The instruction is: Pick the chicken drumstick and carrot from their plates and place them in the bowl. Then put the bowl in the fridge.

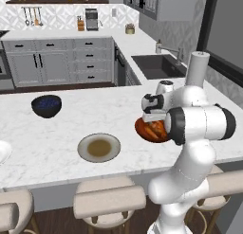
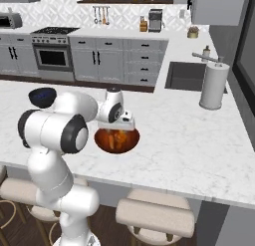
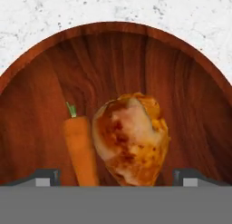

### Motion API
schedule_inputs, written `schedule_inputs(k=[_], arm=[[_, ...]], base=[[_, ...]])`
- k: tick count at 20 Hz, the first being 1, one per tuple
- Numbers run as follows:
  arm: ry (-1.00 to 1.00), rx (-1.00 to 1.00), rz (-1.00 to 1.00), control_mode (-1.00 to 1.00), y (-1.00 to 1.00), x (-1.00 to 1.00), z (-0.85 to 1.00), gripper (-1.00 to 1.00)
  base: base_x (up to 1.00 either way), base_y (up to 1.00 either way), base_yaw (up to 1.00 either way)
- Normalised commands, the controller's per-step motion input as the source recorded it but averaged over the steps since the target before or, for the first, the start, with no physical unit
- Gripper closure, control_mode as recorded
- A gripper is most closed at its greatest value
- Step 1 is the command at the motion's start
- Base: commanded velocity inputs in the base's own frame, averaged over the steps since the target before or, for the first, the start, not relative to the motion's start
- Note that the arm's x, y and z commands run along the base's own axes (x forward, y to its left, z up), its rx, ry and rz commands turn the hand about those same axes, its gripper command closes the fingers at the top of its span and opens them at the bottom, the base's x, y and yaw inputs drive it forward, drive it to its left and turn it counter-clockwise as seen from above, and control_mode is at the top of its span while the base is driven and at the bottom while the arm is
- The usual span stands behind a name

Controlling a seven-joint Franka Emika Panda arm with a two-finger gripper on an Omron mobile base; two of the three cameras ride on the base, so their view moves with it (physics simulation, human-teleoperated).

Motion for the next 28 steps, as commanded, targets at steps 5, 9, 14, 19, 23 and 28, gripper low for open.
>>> schedule_inputs(k=[5, 9, 14, 19, 23, 28], arm=[[-0.19, 0.00, -0.11, -1.00, 0.08, -0.58, 0.66, -1.00], [-0.01, 0.02, -0.43, -1.00, -0.36, -0.66, 0.36, -1.00], [-0.01, 0.27, -0.39, -1.00, -0.74, -0.64, 0.38, -1.00], [0.00, 0.35, -0.31, -1.00, -0.82, -0.45, 0.10, -1.00], [0.08, 0.21, -0.06, -1.00, -0.27, 0.36, -0.30, -1.00], [0.07, 0.16, 0.01, -1.00, -0.09, 0.78, -0.51, -1.00]], base=[[0.00, 0.00, 0.00], [0.00, 0.00, 0.00], [0.00, 0.00, 0.00], [0.00, 0.00, 0.00], [0.00, 0.00, 0.00], [0.00, 0.00, 0.00]])
